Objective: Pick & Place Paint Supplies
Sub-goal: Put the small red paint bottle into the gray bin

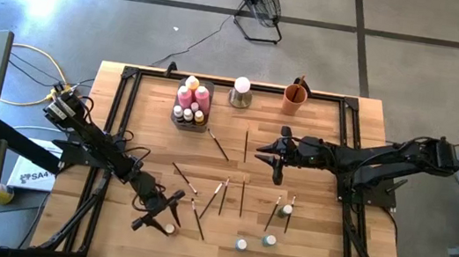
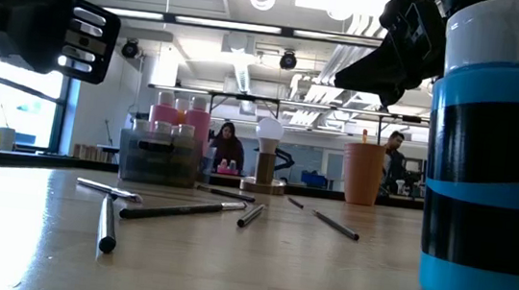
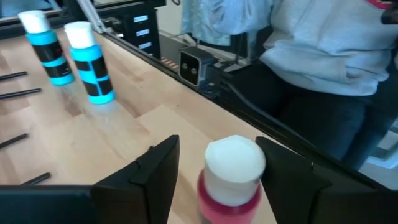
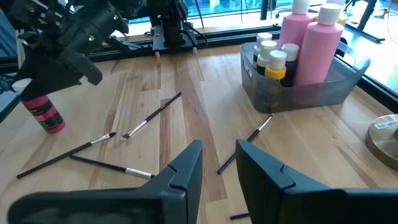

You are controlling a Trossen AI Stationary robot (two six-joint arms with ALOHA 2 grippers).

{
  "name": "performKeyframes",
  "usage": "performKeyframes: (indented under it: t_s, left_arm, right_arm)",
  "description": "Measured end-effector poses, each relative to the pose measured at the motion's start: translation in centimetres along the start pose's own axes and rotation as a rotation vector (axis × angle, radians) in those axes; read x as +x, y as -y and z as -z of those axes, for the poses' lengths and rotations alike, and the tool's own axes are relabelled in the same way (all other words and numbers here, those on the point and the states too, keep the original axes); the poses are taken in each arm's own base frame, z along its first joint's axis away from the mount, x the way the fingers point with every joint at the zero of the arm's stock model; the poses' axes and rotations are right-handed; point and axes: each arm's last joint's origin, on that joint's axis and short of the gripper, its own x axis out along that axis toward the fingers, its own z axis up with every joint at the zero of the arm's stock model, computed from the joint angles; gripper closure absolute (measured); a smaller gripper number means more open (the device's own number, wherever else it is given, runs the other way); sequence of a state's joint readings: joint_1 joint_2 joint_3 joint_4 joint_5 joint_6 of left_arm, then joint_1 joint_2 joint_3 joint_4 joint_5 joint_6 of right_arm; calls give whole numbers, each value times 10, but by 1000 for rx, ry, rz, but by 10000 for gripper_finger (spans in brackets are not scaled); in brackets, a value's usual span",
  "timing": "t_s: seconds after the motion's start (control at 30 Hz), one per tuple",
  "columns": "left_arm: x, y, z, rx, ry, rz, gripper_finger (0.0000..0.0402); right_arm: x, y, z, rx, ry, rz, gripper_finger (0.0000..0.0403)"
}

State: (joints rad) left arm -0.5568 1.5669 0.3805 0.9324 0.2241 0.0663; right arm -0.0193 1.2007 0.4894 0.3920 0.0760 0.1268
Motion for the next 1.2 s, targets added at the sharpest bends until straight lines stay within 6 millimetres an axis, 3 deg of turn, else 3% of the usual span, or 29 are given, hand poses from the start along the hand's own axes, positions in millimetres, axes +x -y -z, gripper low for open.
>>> performKeyframes:
  t_s: [1.2]
  left_arm:
    - [4, -1, 5, -11, 1, -10, 200]
  right_arm:
    - [0, 0, 0, 0, -1, 0, 312]
